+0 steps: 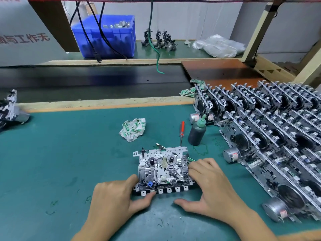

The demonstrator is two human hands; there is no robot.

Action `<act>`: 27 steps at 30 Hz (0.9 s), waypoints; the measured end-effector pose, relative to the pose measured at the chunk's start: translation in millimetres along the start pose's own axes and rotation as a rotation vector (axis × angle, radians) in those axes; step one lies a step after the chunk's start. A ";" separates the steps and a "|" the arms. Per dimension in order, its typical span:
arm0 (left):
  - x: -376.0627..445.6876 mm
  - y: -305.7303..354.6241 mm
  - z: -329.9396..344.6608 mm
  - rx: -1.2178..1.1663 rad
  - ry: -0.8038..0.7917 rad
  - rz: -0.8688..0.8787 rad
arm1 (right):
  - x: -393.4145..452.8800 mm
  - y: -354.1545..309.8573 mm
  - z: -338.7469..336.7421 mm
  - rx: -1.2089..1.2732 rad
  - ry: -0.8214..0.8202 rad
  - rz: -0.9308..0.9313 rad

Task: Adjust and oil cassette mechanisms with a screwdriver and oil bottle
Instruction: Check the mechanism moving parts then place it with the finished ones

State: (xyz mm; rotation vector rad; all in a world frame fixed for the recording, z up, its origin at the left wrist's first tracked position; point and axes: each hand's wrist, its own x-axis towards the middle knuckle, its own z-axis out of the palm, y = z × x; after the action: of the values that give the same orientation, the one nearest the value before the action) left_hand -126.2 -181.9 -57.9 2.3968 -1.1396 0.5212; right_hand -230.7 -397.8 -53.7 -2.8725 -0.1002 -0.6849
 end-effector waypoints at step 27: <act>-5.0 11.4 -4.2 -0.135 -0.089 0.023 | -1.7 -0.4 2.8 -0.005 0.043 0.036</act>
State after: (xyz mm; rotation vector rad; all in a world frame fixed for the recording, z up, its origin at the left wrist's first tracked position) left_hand -138.9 -183.0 -54.3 2.3128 -1.2015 0.3366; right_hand -231.1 -396.9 -56.8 -2.8553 -0.0411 -0.7406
